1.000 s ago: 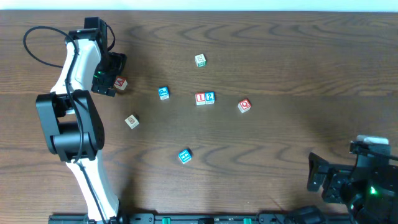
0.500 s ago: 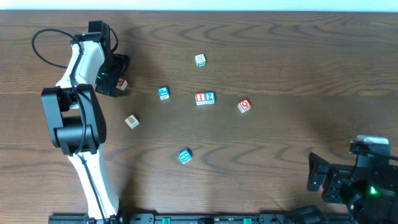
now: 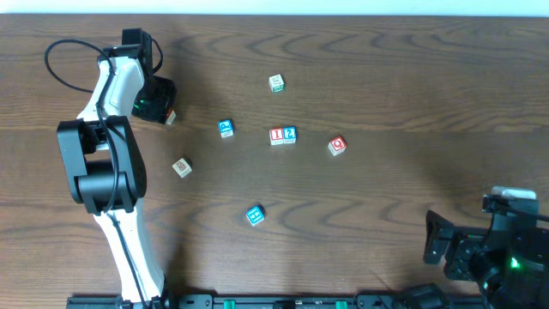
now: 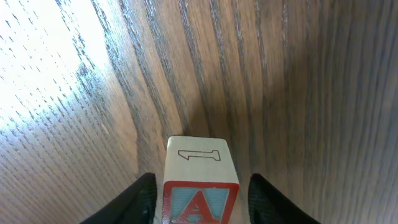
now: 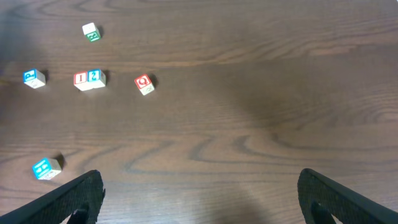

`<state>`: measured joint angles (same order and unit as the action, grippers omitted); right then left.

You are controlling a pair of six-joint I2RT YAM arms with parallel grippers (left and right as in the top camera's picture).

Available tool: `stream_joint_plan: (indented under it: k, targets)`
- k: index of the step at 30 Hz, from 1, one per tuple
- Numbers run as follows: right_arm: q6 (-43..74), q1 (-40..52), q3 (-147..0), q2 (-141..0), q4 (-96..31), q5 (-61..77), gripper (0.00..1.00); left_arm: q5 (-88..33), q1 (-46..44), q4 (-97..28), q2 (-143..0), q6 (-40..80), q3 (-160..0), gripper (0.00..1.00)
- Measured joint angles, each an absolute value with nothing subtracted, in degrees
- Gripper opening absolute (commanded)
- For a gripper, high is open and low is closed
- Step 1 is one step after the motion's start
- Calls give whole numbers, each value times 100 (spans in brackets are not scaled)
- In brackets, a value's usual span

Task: Spell out Ai2
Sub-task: 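Lift the 'A' block and carry it right toward the 'I' block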

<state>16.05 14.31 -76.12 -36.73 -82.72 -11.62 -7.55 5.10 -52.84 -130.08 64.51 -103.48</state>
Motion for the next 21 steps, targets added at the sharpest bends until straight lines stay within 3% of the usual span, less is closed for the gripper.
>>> stream_joint_plan:
  k: [17, 19, 21]
  targets:
    - [1605, 1431, -7612, -3673, -8272, -1162, 99, -755, 510, -5352, -13008, 6447, -10355, 25]
    - [1605, 1431, -7612, -3673, -8272, -1162, 99, -755, 510, -5354, -13008, 6447, -10355, 22]
    - [1605, 1431, -7612, -3673, -8272, -1162, 99, -755, 510, -5354, -13008, 6445, -10355, 12]
